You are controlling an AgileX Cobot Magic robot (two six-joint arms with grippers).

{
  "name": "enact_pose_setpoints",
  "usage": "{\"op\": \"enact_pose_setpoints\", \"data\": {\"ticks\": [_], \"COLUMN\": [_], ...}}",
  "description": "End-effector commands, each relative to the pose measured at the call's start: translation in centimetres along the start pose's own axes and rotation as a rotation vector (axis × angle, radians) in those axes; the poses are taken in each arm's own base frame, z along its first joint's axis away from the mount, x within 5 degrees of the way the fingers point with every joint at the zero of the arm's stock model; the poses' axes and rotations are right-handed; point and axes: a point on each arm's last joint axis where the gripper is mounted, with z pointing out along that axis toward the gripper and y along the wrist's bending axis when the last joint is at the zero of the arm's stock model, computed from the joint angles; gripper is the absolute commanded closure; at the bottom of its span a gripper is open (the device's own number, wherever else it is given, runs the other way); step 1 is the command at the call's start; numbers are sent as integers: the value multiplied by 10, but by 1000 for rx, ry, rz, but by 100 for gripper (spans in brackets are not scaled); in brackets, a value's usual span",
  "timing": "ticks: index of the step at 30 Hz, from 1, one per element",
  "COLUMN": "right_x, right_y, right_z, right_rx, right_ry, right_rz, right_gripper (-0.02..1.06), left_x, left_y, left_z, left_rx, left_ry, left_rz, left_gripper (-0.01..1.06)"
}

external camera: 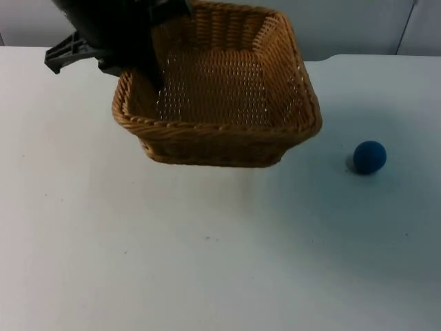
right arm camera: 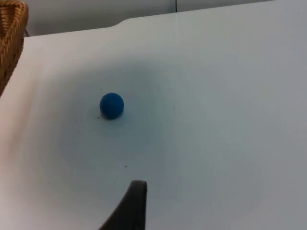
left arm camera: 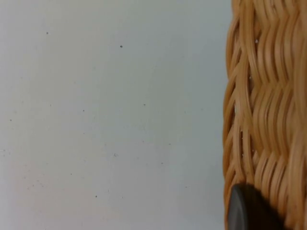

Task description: Pick up the basket with the left hand and place the ball into the basket with the right hand.

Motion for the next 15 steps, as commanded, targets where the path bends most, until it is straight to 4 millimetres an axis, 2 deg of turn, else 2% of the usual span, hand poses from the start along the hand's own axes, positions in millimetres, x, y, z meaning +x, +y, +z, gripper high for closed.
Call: {"op": "enact_pose_setpoints", "data": {"ticks": [1,8,15], "right_x": [1,1,1], "right_y": [0,0,-1], "right_z": [1,1,1], "right_rx": [2,2,4], "right_ry": [-4,-4,-4], "right_rz": [-6,-6,-6], "right_gripper": [10,10,10], "left_x": [-2,-2,-1], "left_y": [-6,-14,-15], "left_z": [-15,-30,-32], "left_rx": [68,135,143], "left_ry": [-14,-22,-21], "left_rz": [-21,-36,-20], "left_gripper": [105,105,105]}}
